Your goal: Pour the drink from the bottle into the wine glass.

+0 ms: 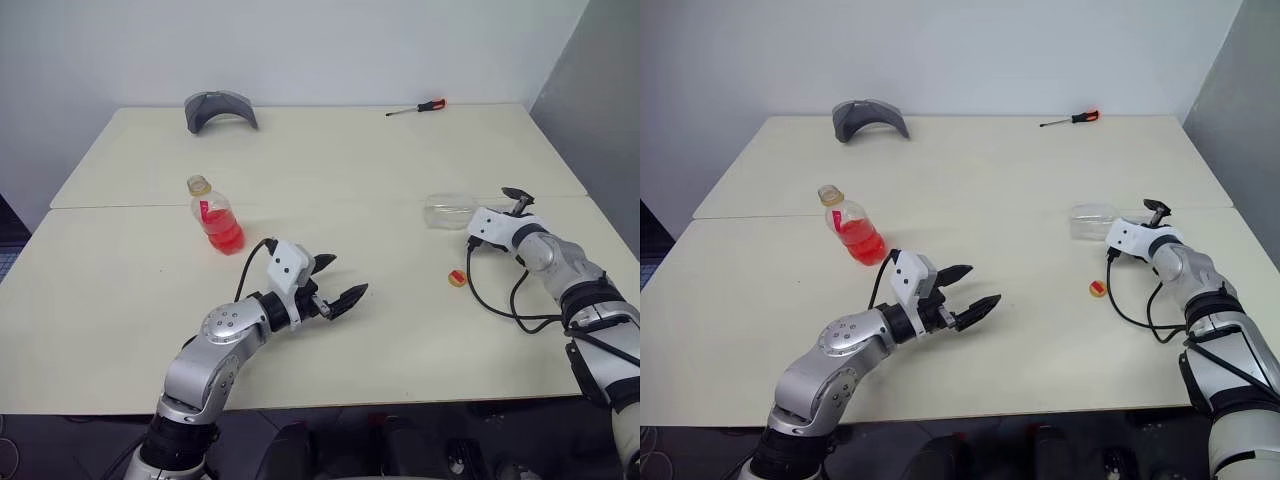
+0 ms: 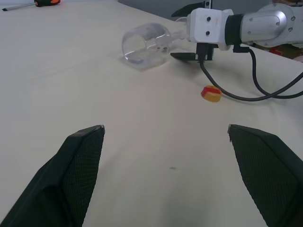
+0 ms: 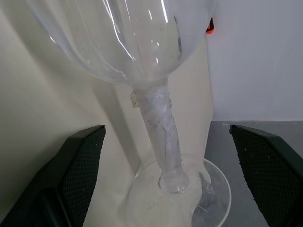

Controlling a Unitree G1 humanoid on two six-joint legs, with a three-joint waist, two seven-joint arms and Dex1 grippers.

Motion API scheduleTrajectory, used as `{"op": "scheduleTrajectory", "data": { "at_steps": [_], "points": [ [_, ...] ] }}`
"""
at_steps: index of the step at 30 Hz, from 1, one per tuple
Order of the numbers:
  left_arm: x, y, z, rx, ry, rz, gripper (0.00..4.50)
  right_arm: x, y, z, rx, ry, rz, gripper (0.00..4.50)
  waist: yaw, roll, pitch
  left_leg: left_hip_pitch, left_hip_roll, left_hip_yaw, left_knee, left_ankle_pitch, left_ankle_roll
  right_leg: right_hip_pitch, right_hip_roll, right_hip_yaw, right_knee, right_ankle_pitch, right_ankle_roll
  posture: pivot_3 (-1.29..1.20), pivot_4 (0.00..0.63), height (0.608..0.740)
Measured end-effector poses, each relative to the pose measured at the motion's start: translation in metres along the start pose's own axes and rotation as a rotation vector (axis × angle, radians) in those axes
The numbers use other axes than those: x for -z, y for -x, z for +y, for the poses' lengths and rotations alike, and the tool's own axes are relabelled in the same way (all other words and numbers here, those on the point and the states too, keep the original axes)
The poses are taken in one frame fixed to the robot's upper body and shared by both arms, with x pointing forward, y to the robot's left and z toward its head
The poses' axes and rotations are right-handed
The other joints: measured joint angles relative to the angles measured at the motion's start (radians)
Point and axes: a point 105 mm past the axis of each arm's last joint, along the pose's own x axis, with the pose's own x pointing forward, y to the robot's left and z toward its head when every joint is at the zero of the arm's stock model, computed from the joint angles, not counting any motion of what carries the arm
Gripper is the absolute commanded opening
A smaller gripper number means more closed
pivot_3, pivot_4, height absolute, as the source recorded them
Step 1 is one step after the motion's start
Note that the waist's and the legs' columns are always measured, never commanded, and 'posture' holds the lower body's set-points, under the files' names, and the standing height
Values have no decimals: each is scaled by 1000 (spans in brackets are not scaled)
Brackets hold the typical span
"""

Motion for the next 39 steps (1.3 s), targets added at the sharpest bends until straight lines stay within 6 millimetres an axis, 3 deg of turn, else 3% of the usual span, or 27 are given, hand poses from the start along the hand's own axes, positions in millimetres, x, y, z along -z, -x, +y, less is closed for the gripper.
{"op": "scheduleTrajectory", "data": {
  "at_steps": [3, 13, 27, 29, 31, 34, 36, 39],
  "points": [
    [-1, 3, 0, -15, 2, -3, 4500, 2, 0, 3, -16, -4, 12, 3639, 0, 0, 0, 0, 0, 0, 0, 0, 0, 0, 0, 0, 0, 0, 0, 0, 150, 740],
    [0, 6, 1, -35, 9, 1, 4500, 5, -1, -1, -22, 29, 43, 193, 0, 0, 0, 0, 0, 0, 0, 0, 0, 0, 0, 0, 0, 0, 0, 0, 150, 740],
    [1, 6, 2, -46, 12, 0, 4500, 5, -2, -6, 26, 46, 40, 99, 0, 0, 0, 0, 0, 0, 0, 0, 0, 0, 0, 0, 0, 0, 0, 0, 150, 740],
    [3, 10, 2, -65, 15, 1, 4500, -9, -5, -7, 44, -36, -9, 99, -6, 0, 0, 0, 0, 1, 0, 0, 0, 0, 0, 1, 0, 0, 0, 0, 150, 740],
    [12, 18, -1, -80, 29, 24, 4500, -37, -10, -8, 51, -137, -107, 99, -20, 0, 0, 0, 1, 2, -1, 0, 0, -1, 0, 1, 0, 0, 0, 0, 150, 740],
    [22, 30, -3, -117, 54, 48, 4500, -92, -17, -9, 32, -378, -274, 99, -29, 0, 0, 0, 2, 1, -1, 0, 0, -1, 1, 1, 0, 0, 0, 0, 150, 740],
    [18, 36, 3, -166, 44, 35, 4500, -131, -17, -12, 0, -522, -377, 99, -24, 1, 0, 0, 3, -1, -1, 0, 0, -1, 1, -1, 1, 0, 0, 0, 150, 740],
    [14, 51, 14, -262, 37, 21, 4500, -170, -17, -17, -45, -755, -438, 99, -9, 1, 0, -1, 2, -2, 0, 0, 0, -1, 1, -1, 0, 0, 0, 0, 150, 740]
  ]
}}
